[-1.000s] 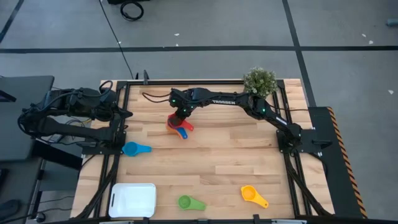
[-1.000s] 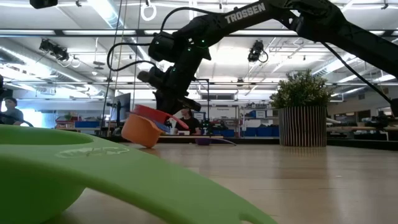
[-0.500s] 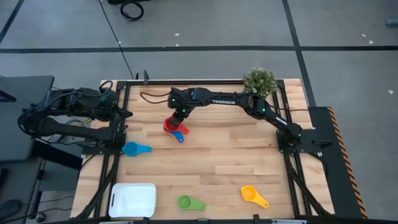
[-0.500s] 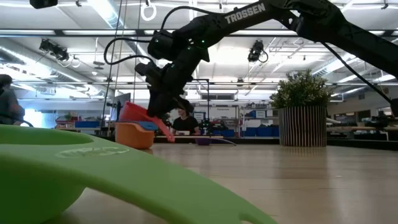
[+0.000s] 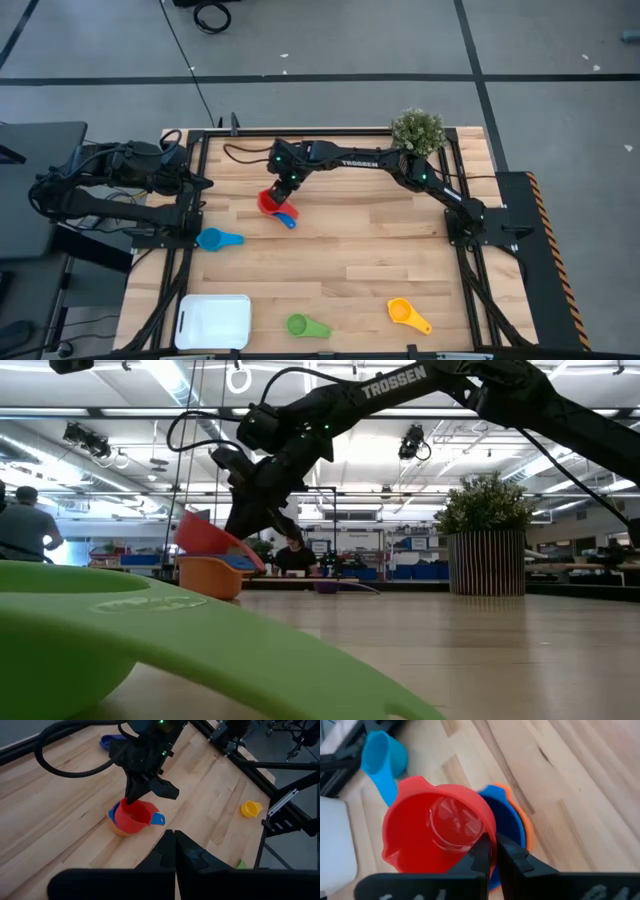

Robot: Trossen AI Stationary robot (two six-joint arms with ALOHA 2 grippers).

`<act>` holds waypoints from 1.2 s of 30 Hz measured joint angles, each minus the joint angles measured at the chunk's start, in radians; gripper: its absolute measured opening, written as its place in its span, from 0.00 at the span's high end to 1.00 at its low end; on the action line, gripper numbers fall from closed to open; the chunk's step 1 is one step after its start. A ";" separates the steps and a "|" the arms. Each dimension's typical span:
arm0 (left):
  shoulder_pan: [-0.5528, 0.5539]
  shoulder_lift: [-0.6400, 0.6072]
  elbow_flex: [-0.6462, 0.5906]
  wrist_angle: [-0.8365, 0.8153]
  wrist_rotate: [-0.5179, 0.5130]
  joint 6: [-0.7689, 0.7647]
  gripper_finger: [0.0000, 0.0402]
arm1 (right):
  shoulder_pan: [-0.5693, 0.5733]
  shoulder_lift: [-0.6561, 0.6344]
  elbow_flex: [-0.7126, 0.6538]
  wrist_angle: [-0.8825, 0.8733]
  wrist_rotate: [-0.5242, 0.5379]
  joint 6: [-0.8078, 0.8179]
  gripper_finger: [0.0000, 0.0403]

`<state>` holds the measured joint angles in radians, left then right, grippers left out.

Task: Nest measuring cups in basket
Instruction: Stack the red measuring cup into the blue measuring cup

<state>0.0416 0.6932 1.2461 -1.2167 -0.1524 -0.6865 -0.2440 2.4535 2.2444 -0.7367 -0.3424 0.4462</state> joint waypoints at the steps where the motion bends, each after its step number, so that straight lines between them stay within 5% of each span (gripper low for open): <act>1: 0.000 0.000 0.000 0.000 0.000 0.001 1.00 | 0.000 0.000 0.000 -0.012 0.003 -0.001 0.92; 10: 0.000 0.000 0.000 0.000 0.000 0.003 1.00 | 0.002 0.000 0.000 -0.044 0.024 -0.001 0.97; 22: 0.000 0.000 0.000 0.000 0.001 0.003 1.00 | -0.021 0.000 0.000 -0.078 -0.055 -0.036 0.71; 36: 0.000 0.025 -0.077 -0.029 0.047 -0.009 1.00 | -0.065 -0.008 0.000 -0.348 -0.218 -0.135 0.82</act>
<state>0.0414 0.7181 1.1693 -1.2462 -0.1056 -0.6958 -0.3088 2.4455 2.2444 -1.0843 -0.5602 0.3110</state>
